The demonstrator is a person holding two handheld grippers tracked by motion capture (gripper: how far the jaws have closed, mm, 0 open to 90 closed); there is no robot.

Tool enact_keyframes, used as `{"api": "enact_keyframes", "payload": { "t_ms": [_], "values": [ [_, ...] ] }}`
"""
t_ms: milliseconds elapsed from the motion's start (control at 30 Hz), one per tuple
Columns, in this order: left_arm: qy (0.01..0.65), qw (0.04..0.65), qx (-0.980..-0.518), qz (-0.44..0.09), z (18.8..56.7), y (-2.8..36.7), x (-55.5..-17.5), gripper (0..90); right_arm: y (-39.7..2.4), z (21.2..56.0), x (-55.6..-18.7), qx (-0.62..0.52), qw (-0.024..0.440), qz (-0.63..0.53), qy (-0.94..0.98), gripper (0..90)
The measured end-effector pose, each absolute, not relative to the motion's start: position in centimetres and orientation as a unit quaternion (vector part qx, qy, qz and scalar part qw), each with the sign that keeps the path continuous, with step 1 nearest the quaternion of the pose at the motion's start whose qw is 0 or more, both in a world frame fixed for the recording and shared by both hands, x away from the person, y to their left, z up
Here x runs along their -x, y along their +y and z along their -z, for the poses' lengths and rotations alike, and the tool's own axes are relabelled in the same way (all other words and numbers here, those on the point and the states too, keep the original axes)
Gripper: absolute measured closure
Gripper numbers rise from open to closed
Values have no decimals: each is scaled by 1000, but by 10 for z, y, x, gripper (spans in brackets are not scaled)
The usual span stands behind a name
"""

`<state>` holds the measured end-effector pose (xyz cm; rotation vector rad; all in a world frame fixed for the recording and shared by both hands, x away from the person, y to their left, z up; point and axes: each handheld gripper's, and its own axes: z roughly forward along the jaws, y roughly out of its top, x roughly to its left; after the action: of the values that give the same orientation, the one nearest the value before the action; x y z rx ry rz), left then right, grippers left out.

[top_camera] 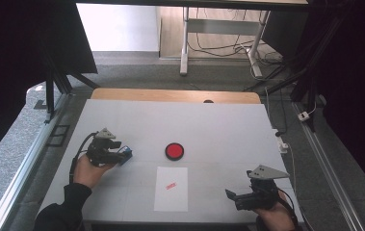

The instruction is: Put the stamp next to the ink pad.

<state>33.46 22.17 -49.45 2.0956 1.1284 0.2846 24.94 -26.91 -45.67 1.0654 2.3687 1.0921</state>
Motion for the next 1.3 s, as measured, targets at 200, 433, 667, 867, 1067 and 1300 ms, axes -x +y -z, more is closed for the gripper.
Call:
{"api": "enact_keyframes", "payload": {
  "t_ms": [200, 433, 667, 867, 1067, 1300],
  "values": [
    [428, 379, -813, -110, 488, 223, -332, 249, -269, 457, -249, -372, 160, -382, 831, 0],
    [421, 406, -807, -80, 474, 220, -322, 153, -268, 457, -250, -371, 158, -383, 831, 0],
    [421, 410, -806, -75, 465, 220, -307, 100, -269, 457, -250, -371, 157, -381, 832, 0],
    [425, 426, -795, -69, 461, 226, -294, 61, -268, 457, -250, -370, 156, -383, 832, 0],
    [423, 431, -793, -76, 459, 231, -279, 38, -268, 457, -250, -369, 155, -383, 833, 0],
    [422, 441, -788, -79, 456, 239, -261, 17, -268, 457, -250, -370, 154, -383, 832, 0]
  ]
}}
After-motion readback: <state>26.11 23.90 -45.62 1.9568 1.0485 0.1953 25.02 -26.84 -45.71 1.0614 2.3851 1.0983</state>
